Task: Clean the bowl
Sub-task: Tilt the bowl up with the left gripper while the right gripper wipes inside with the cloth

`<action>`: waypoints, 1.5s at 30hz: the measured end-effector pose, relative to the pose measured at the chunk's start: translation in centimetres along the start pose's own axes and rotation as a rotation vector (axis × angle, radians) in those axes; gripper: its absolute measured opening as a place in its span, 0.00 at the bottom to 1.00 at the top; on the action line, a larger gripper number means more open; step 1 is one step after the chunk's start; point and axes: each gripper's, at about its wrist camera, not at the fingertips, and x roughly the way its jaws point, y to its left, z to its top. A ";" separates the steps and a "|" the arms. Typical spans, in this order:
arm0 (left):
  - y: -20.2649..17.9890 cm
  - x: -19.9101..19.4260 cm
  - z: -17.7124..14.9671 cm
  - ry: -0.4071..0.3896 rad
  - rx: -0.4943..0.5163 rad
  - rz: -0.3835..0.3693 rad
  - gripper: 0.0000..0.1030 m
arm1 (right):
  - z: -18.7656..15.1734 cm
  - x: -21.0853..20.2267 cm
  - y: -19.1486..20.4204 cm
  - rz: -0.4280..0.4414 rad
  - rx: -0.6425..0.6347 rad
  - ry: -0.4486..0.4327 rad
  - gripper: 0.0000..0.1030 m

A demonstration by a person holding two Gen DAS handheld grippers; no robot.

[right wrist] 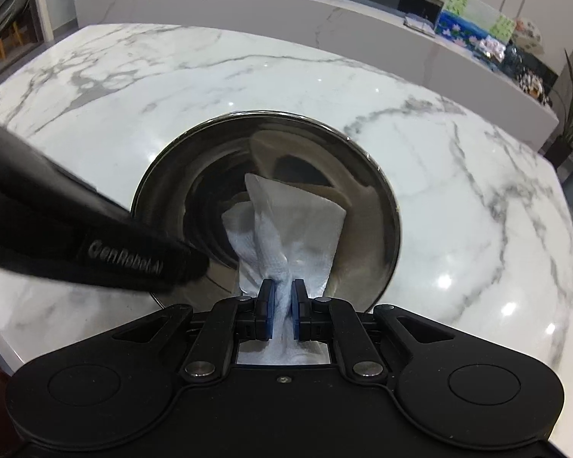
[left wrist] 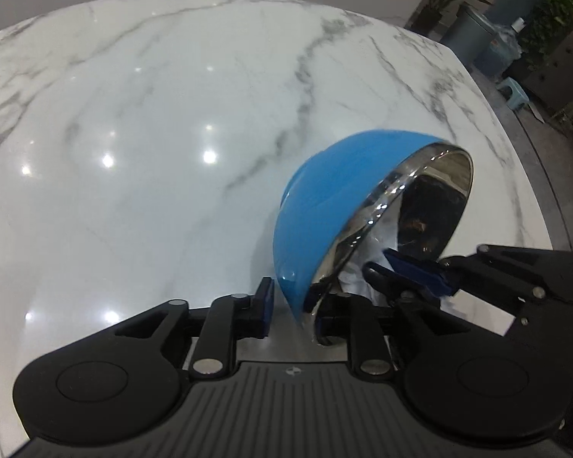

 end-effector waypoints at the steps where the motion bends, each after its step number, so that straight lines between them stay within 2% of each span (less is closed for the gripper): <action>1: -0.3 0.0 0.0 -0.003 0.009 0.001 0.14 | -0.1 0.0 -0.2 0.007 0.010 -0.003 0.06; 6: -0.9 -0.3 0.1 -0.018 0.036 0.022 0.11 | -0.2 -0.1 -0.2 0.037 0.036 0.004 0.07; 8: -1.2 -0.7 0.2 -0.040 0.059 0.062 0.10 | -0.2 -0.1 -0.2 0.041 0.039 0.007 0.07; 15: -1.0 -1.5 0.3 -0.059 0.100 0.126 0.09 | -0.2 -0.2 0.0 0.027 0.018 0.002 0.07; 26: -1.6 -1.4 0.1 -0.065 0.148 0.167 0.10 | -0.2 -0.3 0.2 0.005 -0.015 -0.005 0.06; 33: -1.4 -1.4 0.1 -0.071 0.128 0.156 0.10 | -0.2 -0.4 0.3 -0.009 -0.036 -0.010 0.06; 35: -1.1 -1.2 0.1 -0.053 0.108 0.130 0.11 | -0.2 -0.4 0.4 -0.013 -0.042 -0.011 0.06; 39: -0.7 -0.4 0.0 -0.004 0.070 0.077 0.20 | -0.2 -0.5 0.4 -0.021 -0.054 -0.014 0.06; 41: -0.7 -0.3 0.0 0.003 0.066 0.067 0.20 | -0.2 -0.5 0.5 -0.025 -0.060 -0.015 0.06; 45: -1.0 -0.3 0.0 0.006 0.079 0.059 0.14 | -0.2 -0.6 0.6 -0.033 -0.072 -0.018 0.06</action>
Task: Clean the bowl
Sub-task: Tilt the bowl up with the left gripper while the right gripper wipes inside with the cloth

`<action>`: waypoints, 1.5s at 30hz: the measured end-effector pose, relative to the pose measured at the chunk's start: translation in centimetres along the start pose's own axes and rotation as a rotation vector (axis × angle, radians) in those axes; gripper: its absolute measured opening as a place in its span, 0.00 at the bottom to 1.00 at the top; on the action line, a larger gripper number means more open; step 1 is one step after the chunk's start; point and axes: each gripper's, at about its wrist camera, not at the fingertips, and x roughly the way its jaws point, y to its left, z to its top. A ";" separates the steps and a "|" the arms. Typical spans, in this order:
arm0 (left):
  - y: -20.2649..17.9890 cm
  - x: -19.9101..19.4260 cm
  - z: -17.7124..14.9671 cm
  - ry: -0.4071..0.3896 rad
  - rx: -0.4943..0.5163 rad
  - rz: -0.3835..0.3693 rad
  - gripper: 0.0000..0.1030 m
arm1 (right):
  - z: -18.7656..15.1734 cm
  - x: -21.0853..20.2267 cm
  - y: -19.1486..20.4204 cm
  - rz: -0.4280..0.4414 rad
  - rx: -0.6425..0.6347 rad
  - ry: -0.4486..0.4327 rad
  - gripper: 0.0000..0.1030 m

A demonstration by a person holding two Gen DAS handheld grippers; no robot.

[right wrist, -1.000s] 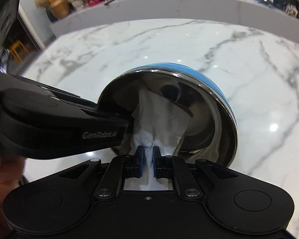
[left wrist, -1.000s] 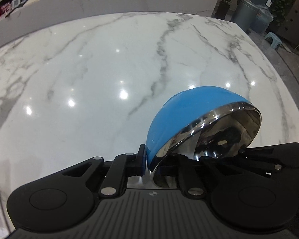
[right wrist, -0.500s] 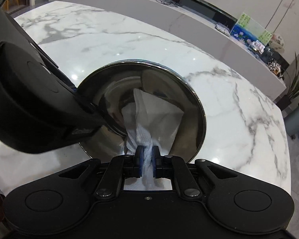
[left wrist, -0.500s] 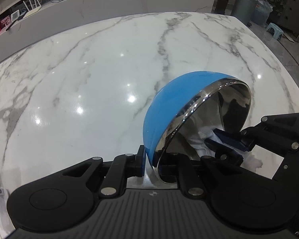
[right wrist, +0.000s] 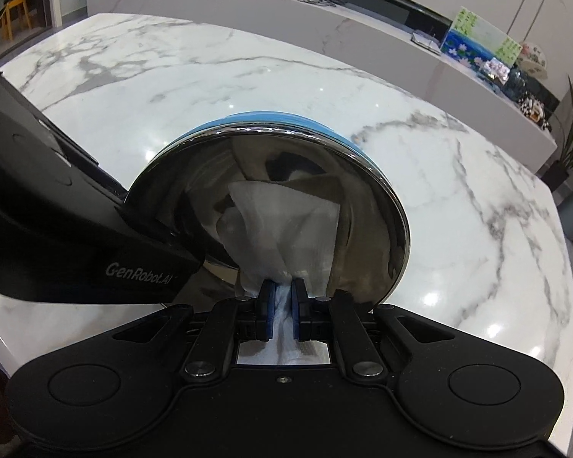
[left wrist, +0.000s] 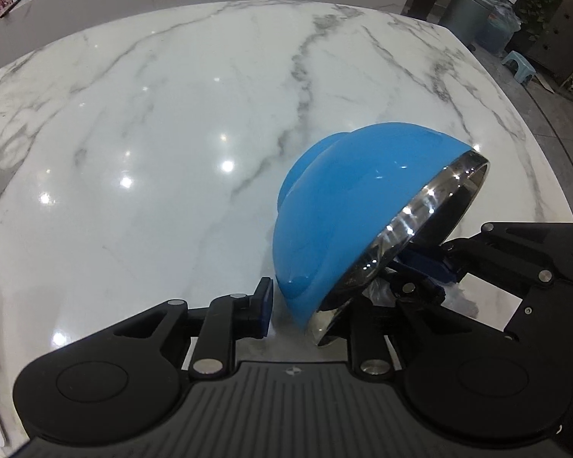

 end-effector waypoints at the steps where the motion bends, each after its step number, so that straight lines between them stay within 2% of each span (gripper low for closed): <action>1: -0.1 0.0 0.0 -0.003 0.003 0.003 0.13 | 0.0 0.0 0.0 -0.002 -0.003 -0.001 0.06; 4: -0.1 -0.2 0.0 -0.010 0.004 0.011 0.12 | 0.4 0.6 0.7 0.056 0.056 0.006 0.07; 6: 0.0 -0.3 0.0 -0.012 0.001 0.012 0.12 | 0.3 0.6 0.0 0.169 0.140 0.010 0.07; 9: 0.0 -0.4 0.0 -0.019 0.006 0.025 0.11 | 0.2 0.6 -0.2 0.260 0.201 0.006 0.07; 13: -0.2 -0.5 0.0 -0.022 0.022 0.036 0.11 | 0.3 0.6 0.4 0.234 0.161 0.010 0.06; 18: -0.4 -0.6 0.0 -0.027 0.039 0.052 0.12 | 0.2 -0.1 1.2 0.087 0.051 -0.002 0.06; 22: -0.4 -0.5 0.1 -0.025 0.042 0.060 0.12 | -0.1 -1.3 2.3 -0.048 -0.050 -0.058 0.05; 25: -0.3 -0.6 0.2 -0.027 0.037 0.062 0.12 | -0.3 -0.7 2.4 -0.099 -0.128 -0.076 0.05; 30: 0.2 -0.4 0.2 -0.028 0.001 0.033 0.13 | -0.5 -0.2 2.5 -0.103 -0.150 -0.076 0.06; 34: 0.5 0.1 0.3 -0.034 -0.034 -0.009 0.13 | -0.7 -0.2 1.7 -0.080 -0.109 -0.068 0.06; 40: 0.5 -0.2 0.7 -0.075 -0.057 -0.025 0.13 | -0.6 -0.3 1.4 -0.050 -0.078 -0.063 0.06; 45: 1.1 -0.4 1.0 -0.045 -0.089 -0.038 0.11 | -0.4 -1.7 0.8 -0.022 -0.044 -0.094 0.06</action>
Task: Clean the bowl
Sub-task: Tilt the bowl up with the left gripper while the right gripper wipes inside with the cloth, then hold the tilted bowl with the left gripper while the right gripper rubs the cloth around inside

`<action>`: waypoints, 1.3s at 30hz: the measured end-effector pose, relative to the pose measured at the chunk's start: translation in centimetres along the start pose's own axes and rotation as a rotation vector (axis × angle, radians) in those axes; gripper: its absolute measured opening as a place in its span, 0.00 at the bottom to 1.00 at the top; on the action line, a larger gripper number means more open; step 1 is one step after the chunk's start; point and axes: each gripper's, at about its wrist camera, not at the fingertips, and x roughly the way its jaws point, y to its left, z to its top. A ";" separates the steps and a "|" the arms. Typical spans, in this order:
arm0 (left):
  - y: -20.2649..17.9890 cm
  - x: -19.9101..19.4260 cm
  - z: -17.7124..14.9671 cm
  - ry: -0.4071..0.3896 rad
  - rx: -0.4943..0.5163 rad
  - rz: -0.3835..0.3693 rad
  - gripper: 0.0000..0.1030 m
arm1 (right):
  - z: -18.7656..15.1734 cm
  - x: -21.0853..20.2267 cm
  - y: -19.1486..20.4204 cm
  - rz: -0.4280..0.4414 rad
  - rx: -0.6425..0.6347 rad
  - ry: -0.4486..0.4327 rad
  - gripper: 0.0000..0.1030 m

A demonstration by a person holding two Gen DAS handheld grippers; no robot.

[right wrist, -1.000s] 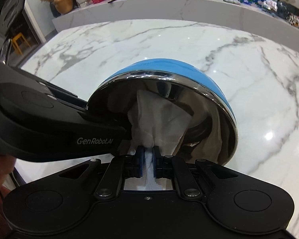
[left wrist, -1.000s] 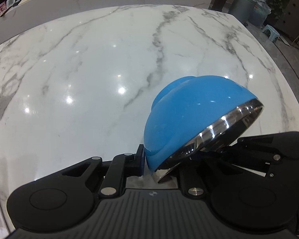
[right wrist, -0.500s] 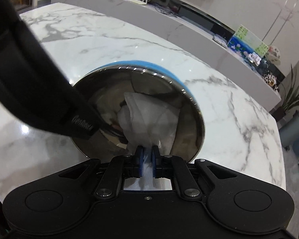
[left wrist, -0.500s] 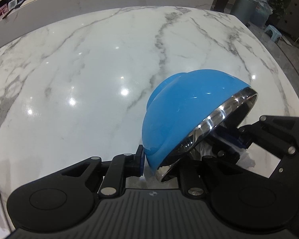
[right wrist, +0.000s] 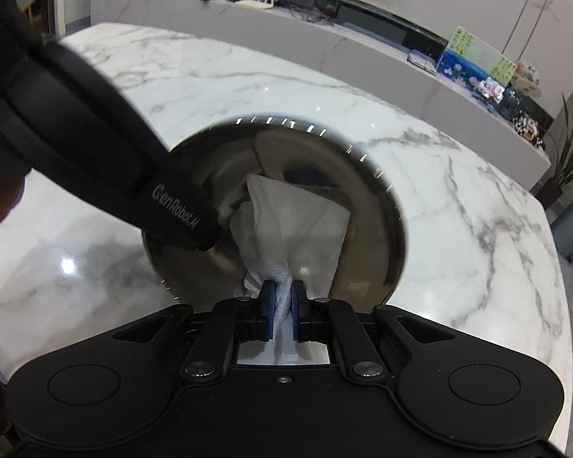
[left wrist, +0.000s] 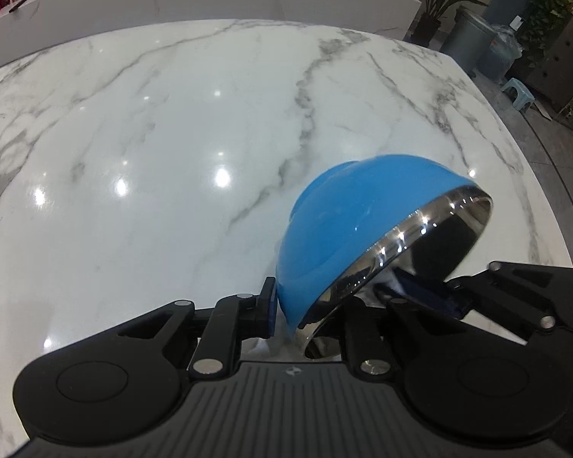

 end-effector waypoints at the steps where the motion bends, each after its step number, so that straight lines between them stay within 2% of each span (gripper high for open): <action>1: 0.2 -0.2 0.1 0.010 -0.008 -0.010 0.11 | 0.1 -0.5 -0.2 0.012 0.012 -0.010 0.06; 6: 1.3 -1.2 0.3 0.055 -0.025 -0.040 0.12 | 1.4 -2.3 -1.0 0.059 0.035 -0.055 0.06; 12: 2.9 -0.6 0.8 0.097 -0.074 -0.035 0.16 | 2.7 -1.2 -0.8 0.075 -0.010 -0.015 0.06; 17: 4.3 0.1 1.2 0.121 -0.124 -0.080 0.16 | 3.3 0.5 -0.4 0.102 -0.022 0.024 0.06; 24: 4.8 0.0 1.7 0.072 -0.163 -0.063 0.16 | 4.1 2.0 -0.3 0.130 -0.025 0.065 0.06; 28: 5.3 -0.6 2.1 0.004 -0.202 -0.035 0.28 | 4.5 3.0 -0.5 0.144 -0.023 0.085 0.06; 30: 5.3 -1.0 2.2 -0.032 -0.200 -0.021 0.29 | 4.8 3.3 -0.3 0.143 -0.032 0.097 0.06; 33: 5.5 -1.2 2.4 -0.059 -0.205 -0.006 0.29 | 5.3 3.6 -0.1 0.147 -0.041 0.109 0.06; 35: 5.6 -1.1 2.6 -0.068 -0.207 -0.005 0.22 | 5.5 3.7 0.0 0.144 -0.053 0.112 0.06; 36: 5.7 -1.0 2.6 -0.067 -0.207 -0.010 0.15 | 5.7 3.8 0.0 0.147 -0.054 0.112 0.06; 39: 5.7 -0.6 3.0 -0.060 -0.211 0.008 0.12 | 6.4 3.8 -0.2 0.151 -0.056 0.115 0.06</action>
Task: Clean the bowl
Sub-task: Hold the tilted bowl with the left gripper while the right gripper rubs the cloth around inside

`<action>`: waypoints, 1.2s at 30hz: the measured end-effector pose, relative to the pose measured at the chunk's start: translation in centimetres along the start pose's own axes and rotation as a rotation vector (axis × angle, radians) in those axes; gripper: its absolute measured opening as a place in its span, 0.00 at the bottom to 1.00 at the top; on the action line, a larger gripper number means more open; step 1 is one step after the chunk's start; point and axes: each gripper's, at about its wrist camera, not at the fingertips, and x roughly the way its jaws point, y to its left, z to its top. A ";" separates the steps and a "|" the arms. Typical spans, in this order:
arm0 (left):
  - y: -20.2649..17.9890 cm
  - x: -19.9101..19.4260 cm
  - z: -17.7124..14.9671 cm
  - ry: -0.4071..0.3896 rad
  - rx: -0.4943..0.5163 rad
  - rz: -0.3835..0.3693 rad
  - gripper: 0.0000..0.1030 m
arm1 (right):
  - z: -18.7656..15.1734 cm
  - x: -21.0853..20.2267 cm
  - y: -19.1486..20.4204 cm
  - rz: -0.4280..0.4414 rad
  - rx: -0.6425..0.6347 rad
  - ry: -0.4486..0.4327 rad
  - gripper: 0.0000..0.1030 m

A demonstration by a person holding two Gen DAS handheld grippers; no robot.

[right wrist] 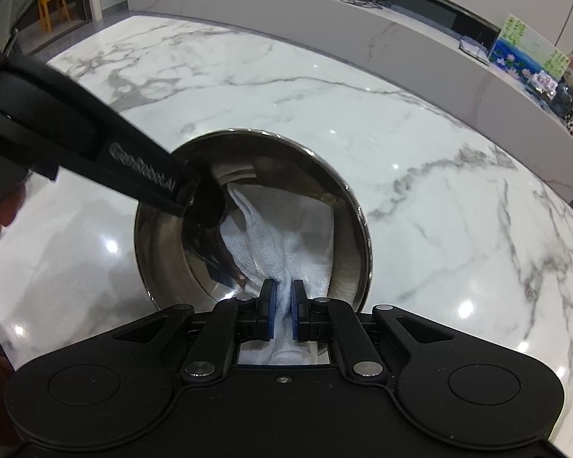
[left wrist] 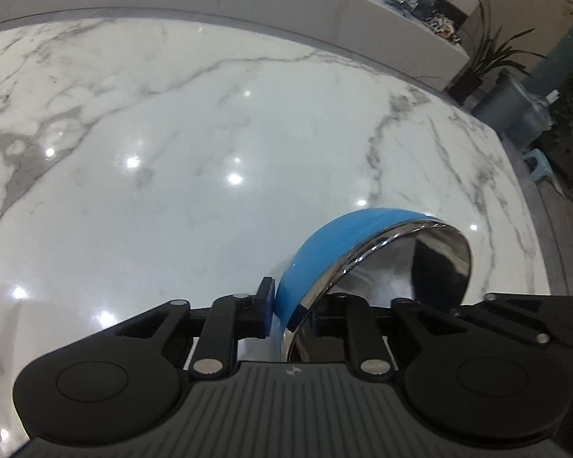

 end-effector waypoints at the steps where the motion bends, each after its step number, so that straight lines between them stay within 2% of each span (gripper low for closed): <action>1: 0.1 0.3 0.2 0.010 -0.012 -0.003 0.11 | 0.2 0.0 -0.1 -0.002 -0.003 0.001 0.06; 8: 1.8 1.3 1.2 0.060 -0.119 -0.053 0.10 | 2.0 0.3 -0.9 -0.015 -0.031 0.015 0.06; 19: 2.8 2.3 1.9 0.089 -0.158 -0.065 0.12 | 5.5 3.5 -1.5 0.021 -0.060 0.082 0.06; 21: 2.8 2.3 1.9 0.094 -0.157 -0.066 0.12 | 5.9 3.8 -1.5 0.032 -0.060 0.099 0.06; 27: 2.8 2.0 1.9 0.115 -0.134 -0.067 0.12 | 6.5 4.3 -2.6 0.138 -0.002 0.187 0.06; 36: 0.9 1.5 1.2 0.171 -0.010 -0.032 0.10 | 5.2 3.7 -2.7 0.271 0.020 0.313 0.06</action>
